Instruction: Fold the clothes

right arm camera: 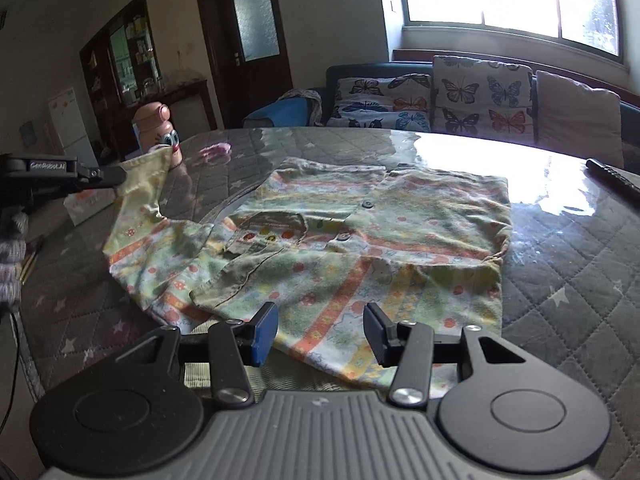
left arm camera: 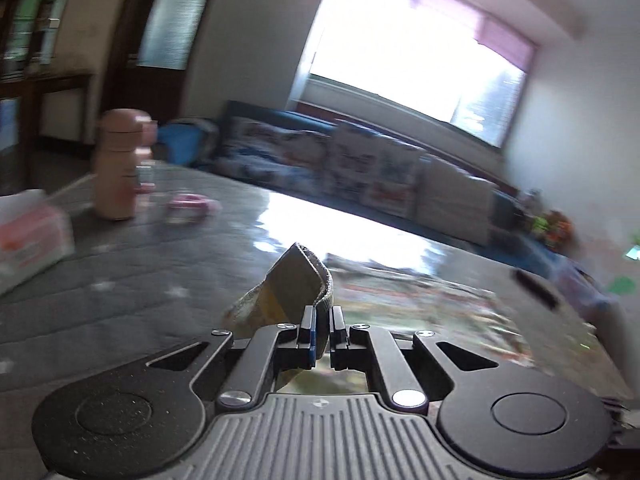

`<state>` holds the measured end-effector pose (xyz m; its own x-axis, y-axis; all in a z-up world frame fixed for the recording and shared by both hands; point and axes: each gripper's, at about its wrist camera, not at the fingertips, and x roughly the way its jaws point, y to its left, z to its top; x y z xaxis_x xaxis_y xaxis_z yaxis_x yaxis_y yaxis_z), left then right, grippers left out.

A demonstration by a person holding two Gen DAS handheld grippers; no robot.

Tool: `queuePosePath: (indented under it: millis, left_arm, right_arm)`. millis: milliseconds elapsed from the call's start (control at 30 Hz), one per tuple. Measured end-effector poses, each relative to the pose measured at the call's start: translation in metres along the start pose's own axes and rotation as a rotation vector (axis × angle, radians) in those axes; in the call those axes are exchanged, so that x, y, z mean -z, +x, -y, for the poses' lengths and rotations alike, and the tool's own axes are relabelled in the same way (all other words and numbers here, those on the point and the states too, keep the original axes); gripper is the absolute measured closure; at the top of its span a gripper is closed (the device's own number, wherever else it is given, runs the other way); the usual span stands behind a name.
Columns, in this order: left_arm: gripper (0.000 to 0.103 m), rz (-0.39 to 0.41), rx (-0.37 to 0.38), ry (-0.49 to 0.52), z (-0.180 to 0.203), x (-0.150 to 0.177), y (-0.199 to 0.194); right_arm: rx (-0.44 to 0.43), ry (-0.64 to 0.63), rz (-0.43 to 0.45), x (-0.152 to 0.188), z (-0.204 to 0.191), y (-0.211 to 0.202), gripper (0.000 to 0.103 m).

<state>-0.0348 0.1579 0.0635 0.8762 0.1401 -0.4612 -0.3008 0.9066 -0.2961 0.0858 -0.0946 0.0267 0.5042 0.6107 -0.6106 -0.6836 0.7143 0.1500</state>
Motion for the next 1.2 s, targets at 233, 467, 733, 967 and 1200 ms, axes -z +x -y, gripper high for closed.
queuePosePath:
  millis: [233, 467, 733, 967, 1200]
  left_arm:
    - [0.096, -0.155, 0.201, 0.140, 0.071, 0.033, 0.038]
    - [0.091, -0.240, 0.239, 0.258, 0.093, 0.061, 0.046]
    - [0.056, -0.191, 0.181, 0.290, 0.068, 0.053, 0.030]
    - [0.053, -0.142, 0.033, 0.198, 0.018, 0.036, 0.025]
    - [0.050, -0.132, -0.028, 0.159, 0.002, 0.034, 0.026]
  right_arm:
    - [-0.021, 0.134, 0.035, -0.007, 0.027, -0.008, 0.055]
    - [-0.081, 0.200, 0.021, -0.013, 0.032, 0.007, 0.056]
    - [-0.160, 0.195, -0.061, -0.018, 0.006, 0.048, 0.062]
    - [-0.139, 0.153, -0.099, -0.023, -0.012, 0.078, 0.072]
    - [-0.128, 0.168, -0.112, -0.023, -0.017, 0.082, 0.094]
